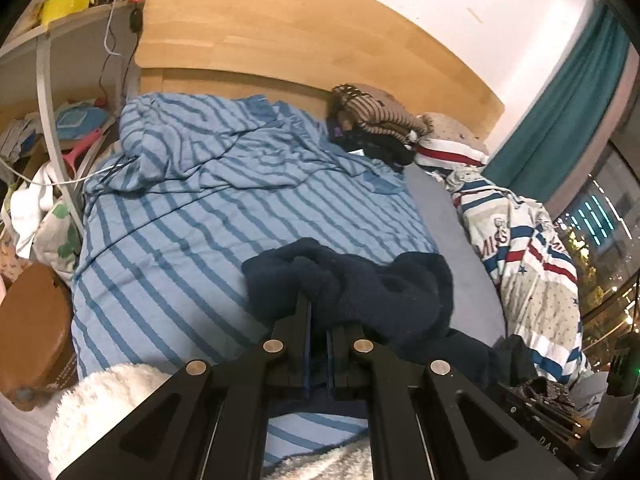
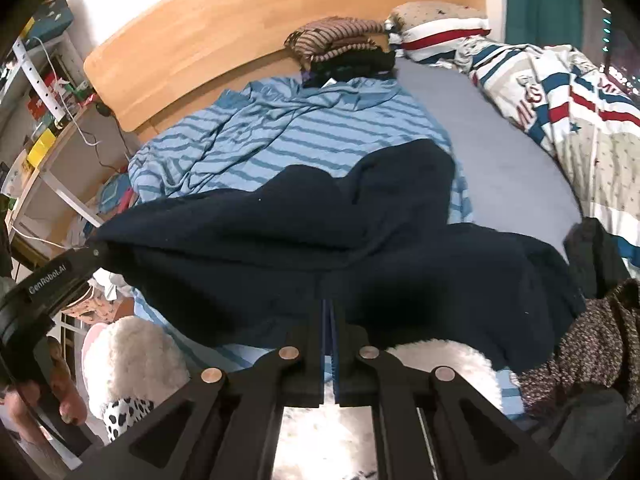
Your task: Fold clothes
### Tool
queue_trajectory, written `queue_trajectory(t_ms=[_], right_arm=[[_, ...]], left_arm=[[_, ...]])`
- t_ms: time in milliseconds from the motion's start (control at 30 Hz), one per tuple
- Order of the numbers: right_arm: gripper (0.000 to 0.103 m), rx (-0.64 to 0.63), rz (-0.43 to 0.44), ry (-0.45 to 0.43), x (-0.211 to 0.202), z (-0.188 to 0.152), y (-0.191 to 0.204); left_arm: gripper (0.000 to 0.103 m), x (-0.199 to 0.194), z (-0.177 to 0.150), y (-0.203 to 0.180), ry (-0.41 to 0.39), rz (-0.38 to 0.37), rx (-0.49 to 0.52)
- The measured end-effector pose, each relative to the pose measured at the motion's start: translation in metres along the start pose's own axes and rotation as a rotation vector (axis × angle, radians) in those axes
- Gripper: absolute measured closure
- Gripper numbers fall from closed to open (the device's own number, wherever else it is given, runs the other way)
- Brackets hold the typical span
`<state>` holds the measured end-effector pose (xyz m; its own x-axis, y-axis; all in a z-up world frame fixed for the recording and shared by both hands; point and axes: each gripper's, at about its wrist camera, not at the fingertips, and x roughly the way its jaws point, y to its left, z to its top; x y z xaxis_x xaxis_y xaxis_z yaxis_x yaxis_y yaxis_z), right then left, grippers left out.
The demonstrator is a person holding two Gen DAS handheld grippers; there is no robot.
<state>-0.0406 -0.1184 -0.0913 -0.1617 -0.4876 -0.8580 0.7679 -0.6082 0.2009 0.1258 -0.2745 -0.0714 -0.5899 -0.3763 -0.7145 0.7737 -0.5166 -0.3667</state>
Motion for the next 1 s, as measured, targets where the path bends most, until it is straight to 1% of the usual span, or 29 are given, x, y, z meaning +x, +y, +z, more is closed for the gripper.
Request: queue_trajectory(t_ms=[300, 367, 500, 633, 767, 867, 967, 1000], right_arm=[[0.099, 0.007, -0.052, -0.043, -0.029, -0.018, -0.027], [0.098, 0.018, -0.067, -0.045, -0.032, -0.022, -0.036], [0.098, 0.067, -0.109, -0.033, -0.031, -0.028, -0.063], [0.098, 0.146, -0.150, -0.015, -0.025, -0.028, -0.097], [0.097, 0.246, -0.166, -0.010, -0.021, -0.022, -0.132], [0.096, 0.312, -0.176, 0.003, -0.012, -0.014, -0.152], [0.096, 0.356, -0.179, 0.033, 0.005, -0.005, -0.165], [0.096, 0.359, -0.177, 0.046, 0.012, -0.002, -0.166]], left_arm=[[0.098, -0.017, -0.011, -0.028, 0.004, -0.066, 0.017], [0.098, -0.016, -0.014, -0.035, 0.011, -0.082, 0.023], [0.098, -0.005, -0.021, -0.048, 0.036, -0.090, 0.047], [0.098, 0.008, -0.023, -0.047, 0.051, -0.091, 0.027], [0.098, 0.023, -0.019, -0.035, 0.065, -0.065, -0.001], [0.098, 0.039, -0.015, -0.018, 0.085, -0.034, -0.044], [0.098, 0.056, -0.014, 0.002, 0.106, 0.019, -0.088], [0.098, 0.063, -0.014, 0.009, 0.120, 0.048, -0.104]])
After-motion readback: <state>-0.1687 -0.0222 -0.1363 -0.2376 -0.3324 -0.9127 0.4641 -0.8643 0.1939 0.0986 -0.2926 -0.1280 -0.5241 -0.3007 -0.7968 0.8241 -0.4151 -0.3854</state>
